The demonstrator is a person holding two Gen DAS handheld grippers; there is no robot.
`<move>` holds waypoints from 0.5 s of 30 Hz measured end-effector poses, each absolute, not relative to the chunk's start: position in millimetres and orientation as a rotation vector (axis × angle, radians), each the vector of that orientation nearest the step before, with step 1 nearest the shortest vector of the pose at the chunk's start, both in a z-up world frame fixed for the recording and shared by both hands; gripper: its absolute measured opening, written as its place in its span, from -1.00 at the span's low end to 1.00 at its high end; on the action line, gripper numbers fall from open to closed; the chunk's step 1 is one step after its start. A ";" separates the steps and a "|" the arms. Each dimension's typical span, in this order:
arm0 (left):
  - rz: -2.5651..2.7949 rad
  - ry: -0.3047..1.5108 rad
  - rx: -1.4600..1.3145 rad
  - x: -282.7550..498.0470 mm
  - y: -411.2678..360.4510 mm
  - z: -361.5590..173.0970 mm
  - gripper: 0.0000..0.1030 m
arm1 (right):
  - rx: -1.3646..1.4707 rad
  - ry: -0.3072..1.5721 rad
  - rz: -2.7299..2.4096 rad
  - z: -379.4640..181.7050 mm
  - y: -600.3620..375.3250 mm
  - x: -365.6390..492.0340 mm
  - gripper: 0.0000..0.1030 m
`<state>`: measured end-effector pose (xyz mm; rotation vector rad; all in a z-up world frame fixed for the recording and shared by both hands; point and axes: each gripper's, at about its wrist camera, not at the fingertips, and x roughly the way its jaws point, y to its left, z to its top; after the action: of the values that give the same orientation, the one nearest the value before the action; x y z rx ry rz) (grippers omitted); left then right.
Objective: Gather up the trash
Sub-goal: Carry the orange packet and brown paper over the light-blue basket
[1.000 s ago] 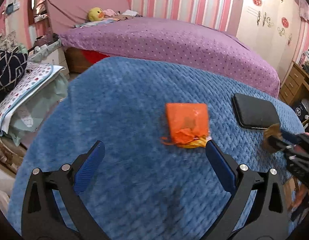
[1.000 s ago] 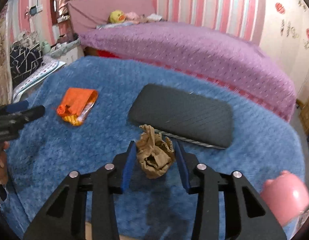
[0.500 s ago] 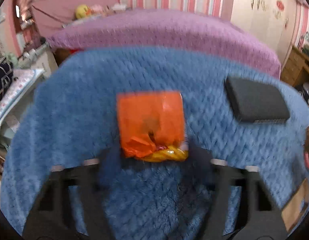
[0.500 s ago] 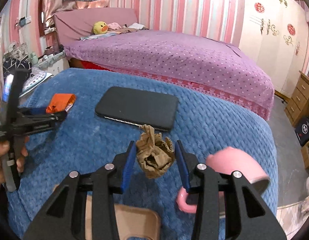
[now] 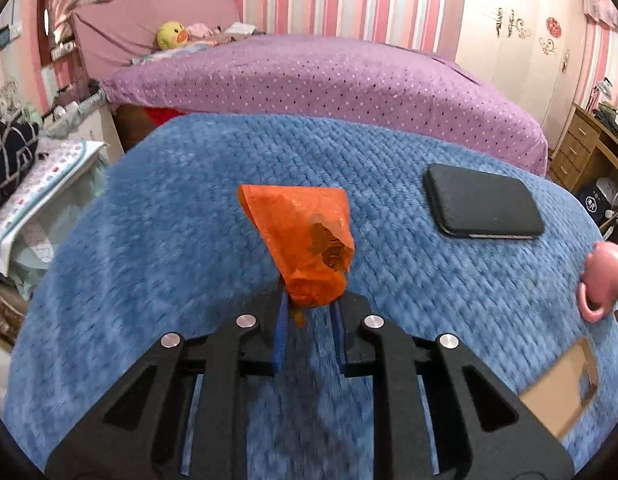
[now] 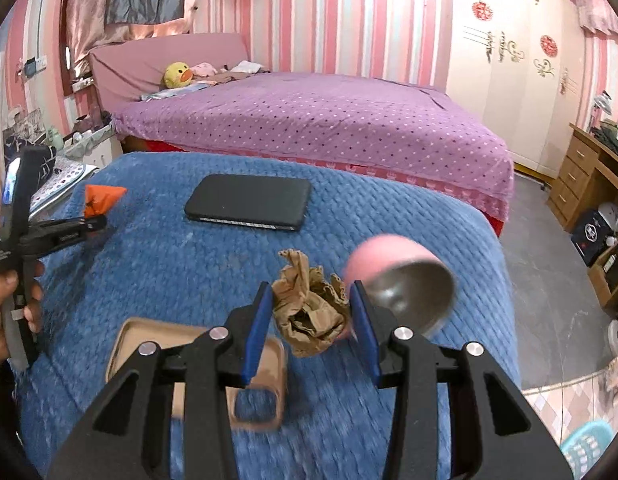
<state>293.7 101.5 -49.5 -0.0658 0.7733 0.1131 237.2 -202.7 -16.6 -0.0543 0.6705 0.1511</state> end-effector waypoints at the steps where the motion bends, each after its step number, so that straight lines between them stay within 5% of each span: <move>1: 0.116 0.768 -0.049 289.6 97.9 -46.3 -0.67 | -0.053 0.668 0.142 -15.8 -206.7 230.8 -0.22; 15: -0.001 0.617 0.024 182.0 13.7 4.9 -0.67 | 0.020 0.631 -0.024 -7.1 -309.4 129.7 -0.22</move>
<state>182.0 13.7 4.9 0.0235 0.6172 -0.0013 129.7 -309.4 -7.1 0.0205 0.6306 -0.0239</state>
